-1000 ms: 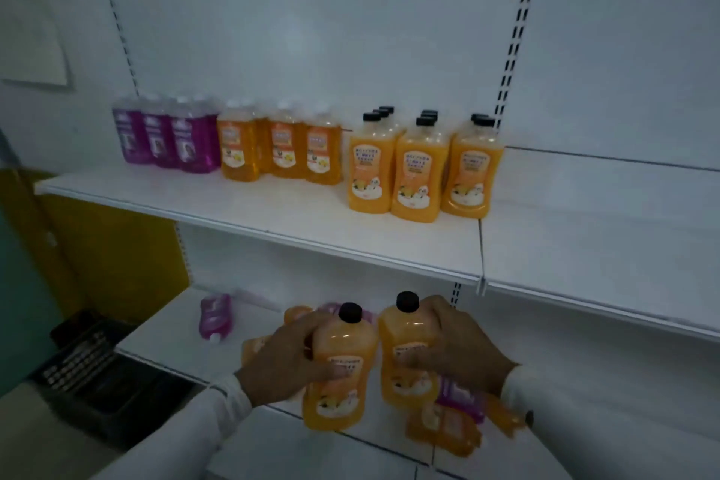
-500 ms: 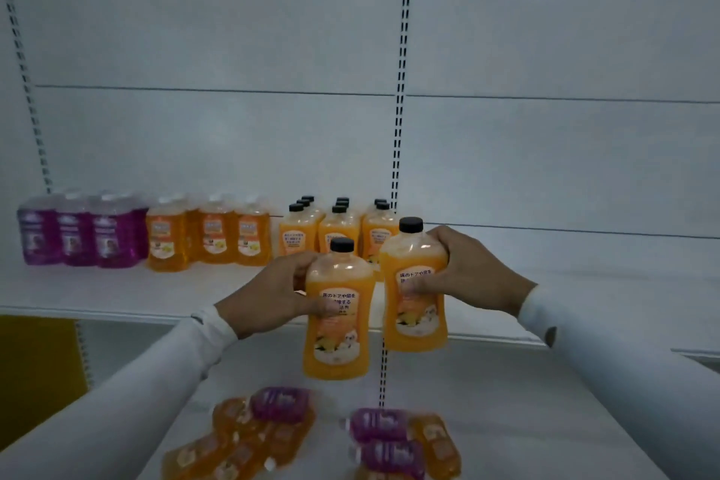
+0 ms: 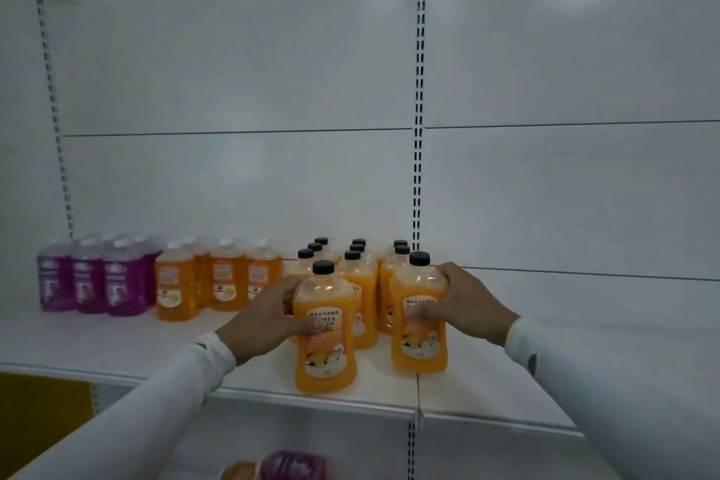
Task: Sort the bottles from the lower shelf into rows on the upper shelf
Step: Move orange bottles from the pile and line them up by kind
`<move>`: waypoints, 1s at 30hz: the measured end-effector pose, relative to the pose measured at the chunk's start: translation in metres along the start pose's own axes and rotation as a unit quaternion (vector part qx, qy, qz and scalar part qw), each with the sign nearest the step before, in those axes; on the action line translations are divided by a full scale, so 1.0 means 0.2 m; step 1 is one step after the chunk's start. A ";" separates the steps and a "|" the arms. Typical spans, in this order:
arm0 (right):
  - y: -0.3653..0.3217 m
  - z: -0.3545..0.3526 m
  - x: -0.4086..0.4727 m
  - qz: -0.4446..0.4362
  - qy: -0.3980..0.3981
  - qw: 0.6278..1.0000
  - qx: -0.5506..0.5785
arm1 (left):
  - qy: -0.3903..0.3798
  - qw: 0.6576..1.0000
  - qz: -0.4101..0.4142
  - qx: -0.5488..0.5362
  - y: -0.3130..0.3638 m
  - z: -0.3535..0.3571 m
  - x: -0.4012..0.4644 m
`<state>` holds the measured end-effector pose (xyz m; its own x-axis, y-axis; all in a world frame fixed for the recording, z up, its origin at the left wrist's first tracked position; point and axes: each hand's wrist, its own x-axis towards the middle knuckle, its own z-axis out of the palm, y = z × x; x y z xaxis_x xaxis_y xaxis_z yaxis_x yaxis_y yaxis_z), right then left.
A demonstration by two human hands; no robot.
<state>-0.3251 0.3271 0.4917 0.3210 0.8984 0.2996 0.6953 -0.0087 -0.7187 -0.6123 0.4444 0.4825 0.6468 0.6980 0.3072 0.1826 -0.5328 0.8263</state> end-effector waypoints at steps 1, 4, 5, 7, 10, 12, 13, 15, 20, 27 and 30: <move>0.02 0.03 0.03 0.008 -0.001 1.000 0.001 | -0.002 1.000 -0.002 -0.001 -0.03 -0.01 0.02; 0.07 0.11 0.13 0.034 -0.001 0.999 0.001 | -0.028 1.000 -0.001 -0.002 -0.12 -0.06 0.10; 0.08 0.13 0.15 0.042 0.000 0.999 0.001 | -0.038 0.999 0.000 0.000 -0.15 -0.09 0.12; 0.09 0.16 0.20 0.057 0.007 0.998 -0.001 | -0.050 0.999 0.000 0.001 -0.23 -0.14 0.17; 0.11 0.21 0.25 0.070 0.029 0.997 0.011 | -0.062 0.998 0.007 0.002 -0.34 -0.22 0.25; 0.12 0.24 0.28 0.072 0.043 0.996 0.009 | -0.067 0.998 0.013 0.001 -0.39 -0.26 0.29; 0.12 0.25 0.29 0.074 0.048 0.996 0.005 | -0.072 0.997 0.019 0.001 -0.42 -0.27 0.31; 0.11 0.27 0.30 0.077 0.057 0.995 -0.006 | -0.084 0.996 0.031 0.009 -0.45 -0.30 0.34; 0.08 0.31 0.32 0.080 0.084 0.993 -0.025 | -0.088 0.994 0.059 0.016 -0.50 -0.34 0.39; 0.12 0.32 0.34 0.078 0.088 0.993 -0.012 | -0.035 0.997 0.062 0.027 -0.52 -0.29 0.39; 0.14 0.32 0.34 0.077 0.087 0.993 0.012 | -0.034 0.998 0.055 0.022 -0.53 -0.29 0.39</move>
<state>-0.3252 0.4171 0.4521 0.5305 0.7978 0.2866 0.6139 -0.1284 -0.7789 -0.6232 0.5830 0.4467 0.7137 0.6007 0.3603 0.1393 -0.6258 0.7674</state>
